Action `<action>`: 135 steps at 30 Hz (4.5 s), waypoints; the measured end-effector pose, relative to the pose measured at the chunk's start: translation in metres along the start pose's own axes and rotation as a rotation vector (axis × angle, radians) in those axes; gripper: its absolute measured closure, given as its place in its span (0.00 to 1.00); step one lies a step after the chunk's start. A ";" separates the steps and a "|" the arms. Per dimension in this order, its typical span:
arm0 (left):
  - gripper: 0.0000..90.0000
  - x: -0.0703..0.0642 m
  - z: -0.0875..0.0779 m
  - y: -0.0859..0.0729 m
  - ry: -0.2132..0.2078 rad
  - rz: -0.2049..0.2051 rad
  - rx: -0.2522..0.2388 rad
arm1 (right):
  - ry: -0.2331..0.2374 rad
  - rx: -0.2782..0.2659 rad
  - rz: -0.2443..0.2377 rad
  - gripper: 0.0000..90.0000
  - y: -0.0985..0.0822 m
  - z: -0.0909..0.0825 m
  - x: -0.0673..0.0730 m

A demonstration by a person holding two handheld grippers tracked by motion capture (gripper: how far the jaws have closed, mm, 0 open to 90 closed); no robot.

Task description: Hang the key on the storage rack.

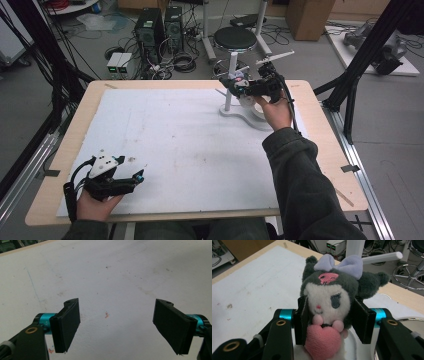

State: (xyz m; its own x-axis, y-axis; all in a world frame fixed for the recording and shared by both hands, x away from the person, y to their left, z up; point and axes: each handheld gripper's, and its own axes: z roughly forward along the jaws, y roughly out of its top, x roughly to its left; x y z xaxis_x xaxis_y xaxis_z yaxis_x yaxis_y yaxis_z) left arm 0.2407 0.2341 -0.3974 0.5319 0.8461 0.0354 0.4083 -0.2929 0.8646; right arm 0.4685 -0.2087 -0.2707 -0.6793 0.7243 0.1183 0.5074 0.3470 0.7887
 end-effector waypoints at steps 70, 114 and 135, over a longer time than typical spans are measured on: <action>0.25 -0.001 0.001 0.001 0.001 0.003 0.006 | 0.061 0.077 0.011 0.38 -0.059 0.033 0.002; 0.25 -0.001 0.005 0.004 -0.011 0.007 0.011 | 0.112 -0.046 0.001 0.21 -0.087 0.011 0.014; 0.24 -0.002 0.007 0.005 -0.013 0.004 0.013 | 0.113 -0.062 0.008 0.16 -0.103 0.004 0.018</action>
State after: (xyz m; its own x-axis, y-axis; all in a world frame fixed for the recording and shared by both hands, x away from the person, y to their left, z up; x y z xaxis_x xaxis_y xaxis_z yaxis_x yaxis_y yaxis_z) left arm 0.2465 0.2279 -0.3967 0.5430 0.8391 0.0326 0.4156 -0.3023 0.8579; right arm 0.4057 -0.2291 -0.3521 -0.7328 0.6537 0.1889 0.4815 0.3020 0.8228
